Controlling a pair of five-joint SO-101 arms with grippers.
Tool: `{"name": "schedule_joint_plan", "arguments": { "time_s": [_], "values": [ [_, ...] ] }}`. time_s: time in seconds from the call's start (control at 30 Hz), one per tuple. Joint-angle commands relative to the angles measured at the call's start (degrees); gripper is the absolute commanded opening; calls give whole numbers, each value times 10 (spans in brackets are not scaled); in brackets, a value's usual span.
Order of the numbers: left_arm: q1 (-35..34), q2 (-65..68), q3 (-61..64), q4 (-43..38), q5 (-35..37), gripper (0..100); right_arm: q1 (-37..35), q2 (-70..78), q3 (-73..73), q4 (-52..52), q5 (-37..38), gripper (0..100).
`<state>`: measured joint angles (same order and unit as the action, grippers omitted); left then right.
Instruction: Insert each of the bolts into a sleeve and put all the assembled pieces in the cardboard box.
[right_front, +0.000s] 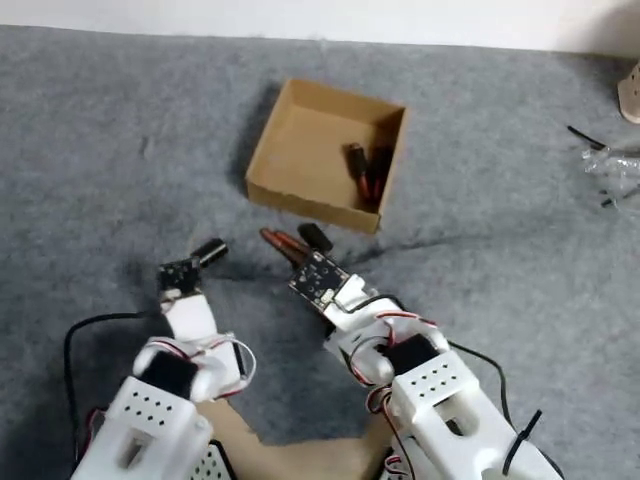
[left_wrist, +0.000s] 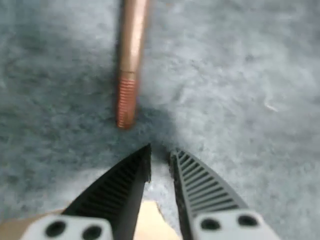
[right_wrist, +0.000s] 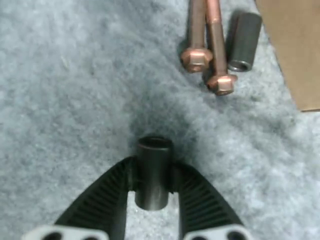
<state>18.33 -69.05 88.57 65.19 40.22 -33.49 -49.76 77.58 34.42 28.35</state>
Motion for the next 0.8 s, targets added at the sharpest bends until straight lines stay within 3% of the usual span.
{"name": "schedule_joint_plan", "arguments": {
  "time_s": [0.0, 0.17, 0.47, 0.63, 0.77],
  "values": [
    [74, 2, -13, 10, -3, 88, -10, -13, -8, -18, 8, 5],
    [103, 2, -33, 6, -5, 88, -10, -13, -8, -18, 8, 5],
    [-21, 1, -52, -149, -7, 91, -10, -13, -8, -18, 8, 5],
    [-29, 1, -87, -149, -181, 91, -10, -13, -8, -18, 8, 5],
    [-47, 1, -138, -126, -200, 91, -10, -13, -8, -18, 8, 5]
  ]
}}
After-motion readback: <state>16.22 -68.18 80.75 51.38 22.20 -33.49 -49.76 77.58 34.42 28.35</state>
